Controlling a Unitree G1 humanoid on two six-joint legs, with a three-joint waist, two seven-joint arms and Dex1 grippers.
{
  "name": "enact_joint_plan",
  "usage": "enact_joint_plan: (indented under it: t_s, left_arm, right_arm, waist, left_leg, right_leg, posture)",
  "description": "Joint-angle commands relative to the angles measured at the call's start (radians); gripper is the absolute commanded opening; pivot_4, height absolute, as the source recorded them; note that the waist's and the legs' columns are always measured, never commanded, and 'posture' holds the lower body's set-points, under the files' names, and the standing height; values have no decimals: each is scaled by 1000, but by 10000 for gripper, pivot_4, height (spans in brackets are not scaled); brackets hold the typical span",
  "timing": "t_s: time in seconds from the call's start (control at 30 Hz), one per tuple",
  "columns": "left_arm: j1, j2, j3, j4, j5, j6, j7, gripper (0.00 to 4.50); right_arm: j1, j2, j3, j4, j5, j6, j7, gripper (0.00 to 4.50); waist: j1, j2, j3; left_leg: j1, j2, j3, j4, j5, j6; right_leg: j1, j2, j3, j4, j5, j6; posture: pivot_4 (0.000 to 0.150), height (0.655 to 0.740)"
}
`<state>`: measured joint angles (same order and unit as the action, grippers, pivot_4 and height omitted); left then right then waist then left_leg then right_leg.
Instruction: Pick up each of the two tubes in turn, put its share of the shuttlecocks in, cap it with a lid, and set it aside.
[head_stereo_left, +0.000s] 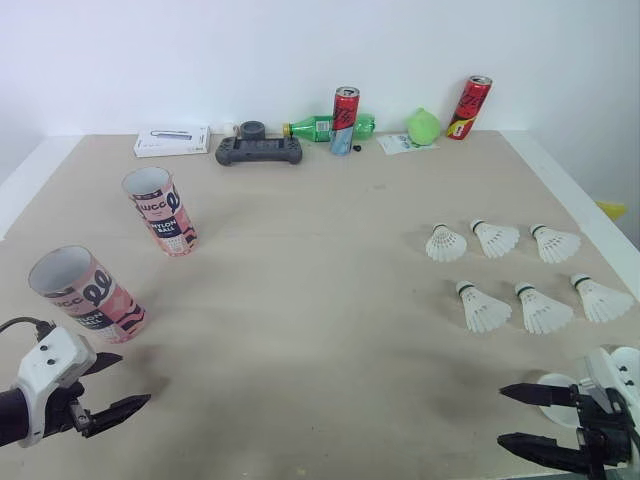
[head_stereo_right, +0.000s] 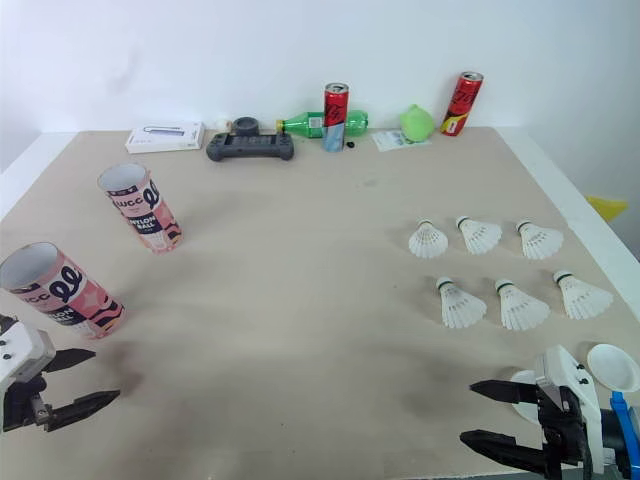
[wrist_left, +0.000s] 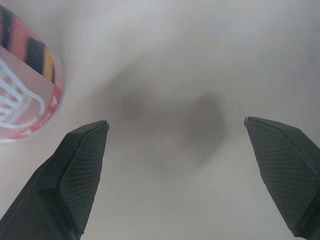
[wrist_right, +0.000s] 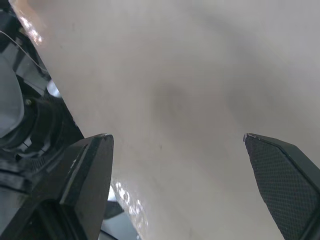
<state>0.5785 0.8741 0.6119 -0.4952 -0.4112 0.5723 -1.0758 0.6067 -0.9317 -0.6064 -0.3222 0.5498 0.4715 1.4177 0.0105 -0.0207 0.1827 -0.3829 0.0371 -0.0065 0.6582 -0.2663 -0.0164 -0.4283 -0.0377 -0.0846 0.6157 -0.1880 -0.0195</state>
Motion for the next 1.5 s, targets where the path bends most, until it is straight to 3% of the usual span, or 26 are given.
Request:
enact_joint_plan:
  t_s: [0.03, 0.13, 0.27, 0.53, 0.67, 0.77, 0.97, 1.17, 1.5]
  left_arm:
    - [31, -34, 97, -65, -62, 42, 8, 45000]
    - [34, -57, 115, -79, -74, 44, 31, 45000]
    - [46, -176, 115, -117, -88, -10, 104, 45000]
    - [4, -441, 54, -166, -81, -125, 312, 45000]
    - [50, -645, -66, -289, -6, -209, 494, 45000]
    - [76, -800, -170, -314, 108, -290, 646, 45000]
    - [96, -967, -259, -278, 259, -418, 851, 45000]
    - [-28, -973, -223, -121, 341, -507, 992, 45000]
    - [-302, -839, -154, 58, 313, -493, 1075, 45000]
  right_arm:
    - [-56, -13, -1, -48, 63, 32, -12, 44650]
    - [-80, -15, 14, -58, 78, 44, -15, 44650]
    - [-167, 21, 52, -178, 200, 101, -77, 44650]
    - [-504, 45, 213, -292, 311, 173, -284, 44650]
    - [-666, 78, 309, -284, 301, 175, -374, 44650]
    - [-774, 121, 382, -260, 288, 168, -413, 44650]
    - [-872, 157, 473, -229, 265, 155, -418, 44650]
    - [-926, 184, 535, -194, 229, 130, -409, 44650]
    - [-948, 212, 572, -183, 205, 112, -413, 44650]
  waist:
    - [0, 0, 0]
    - [0, 0, 0]
    - [-1, -1, 0]
    - [0, -5, 1]
    - [-1, -8, 0]
    - [-2, -9, -1]
    - [-2, -10, -1]
    - [-3, -10, -1]
    - [-3, -10, -1]
  left_leg:
    - [0, 0, 0, 0, 0, 0]
    - [0, 0, 0, 0, 0, 0]
    - [1, 0, 1, 0, 0, 0]
    - [5, 3, 4, 1, 0, -1]
    - [6, 8, 4, 5, -2, -3]
    - [6, 7, 7, 6, -4, -1]
    - [7, 7, 5, 6, -5, 1]
    - [7, 7, 4, 6, -7, 3]
    - [8, 9, 4, 12, -7, 3]
  right_leg:
    - [0, 0, 0, 0, 0, 0]
    - [0, 1, 1, 0, 0, 0]
    - [0, 1, 3, 2, 0, 0]
    - [2, 4, 5, 2, 0, 0]
    - [4, 11, 7, 2, 0, 0]
    - [4, 17, 22, 2, 0, 0]
    - [3, 30, 37, 6, 0, 0]
    - [2, 37, 48, 10, -1, -2]
    - [2, 39, 48, 15, -1, -2]
  posture:
    - [1500, 7377]
    - [1500, 7377]
    - [1500, 7377]
    - [1500, 7377]
    - [1500, 7377]
    - [1500, 7377]
    - [1500, 7377]
    - [1500, 7377]
    - [1500, 7377]
